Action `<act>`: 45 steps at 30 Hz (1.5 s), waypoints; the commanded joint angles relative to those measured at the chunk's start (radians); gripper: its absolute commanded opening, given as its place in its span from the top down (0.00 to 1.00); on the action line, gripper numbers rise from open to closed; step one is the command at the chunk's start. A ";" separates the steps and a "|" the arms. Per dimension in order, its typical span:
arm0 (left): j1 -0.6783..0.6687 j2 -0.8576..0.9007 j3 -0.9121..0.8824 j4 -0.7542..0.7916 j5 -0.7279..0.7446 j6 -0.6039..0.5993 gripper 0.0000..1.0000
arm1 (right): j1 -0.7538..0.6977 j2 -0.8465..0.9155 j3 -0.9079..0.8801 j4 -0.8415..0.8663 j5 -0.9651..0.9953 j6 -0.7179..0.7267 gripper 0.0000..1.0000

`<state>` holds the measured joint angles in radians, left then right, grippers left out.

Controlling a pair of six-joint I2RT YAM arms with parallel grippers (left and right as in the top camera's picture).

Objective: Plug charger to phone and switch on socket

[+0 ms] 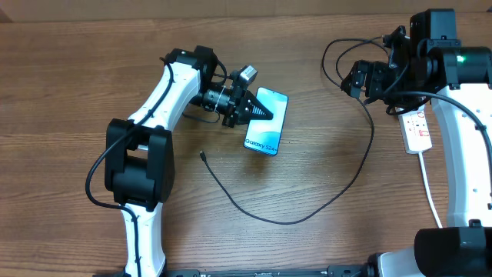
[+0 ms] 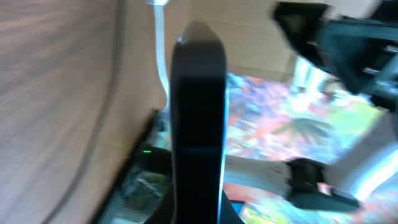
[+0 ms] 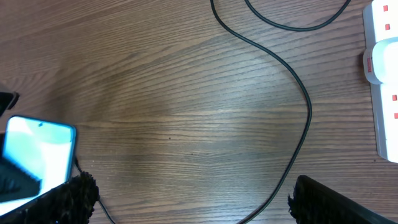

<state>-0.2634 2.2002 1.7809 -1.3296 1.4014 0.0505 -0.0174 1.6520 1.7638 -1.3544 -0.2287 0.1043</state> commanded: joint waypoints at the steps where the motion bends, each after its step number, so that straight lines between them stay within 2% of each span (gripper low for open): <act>1: -0.005 -0.035 0.029 -0.069 0.181 0.137 0.96 | 0.001 -0.013 0.016 0.002 0.004 -0.008 0.00; 6: 0.003 -0.035 0.029 -0.207 0.181 0.236 0.96 | 0.001 -0.013 0.016 0.002 0.004 -0.008 0.00; 12: 0.035 -0.035 0.029 -0.267 0.181 0.296 0.96 | 0.001 -0.013 0.016 0.002 0.004 -0.008 0.00; 25: 0.152 -0.035 0.029 -0.311 0.164 0.322 0.96 | 0.001 -0.013 0.016 0.002 0.004 -0.008 0.00; 31: 0.172 -0.035 0.029 -0.316 0.163 0.428 0.96 | 0.001 -0.013 0.016 0.002 0.004 -0.008 0.00; 45: 0.191 -0.035 0.029 -0.335 0.134 0.414 0.96 | 0.001 -0.013 0.016 0.002 0.004 -0.008 0.00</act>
<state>-0.0822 2.2002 1.7832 -1.6516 1.5154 0.4381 -0.0174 1.6520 1.7638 -1.3544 -0.2283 0.1040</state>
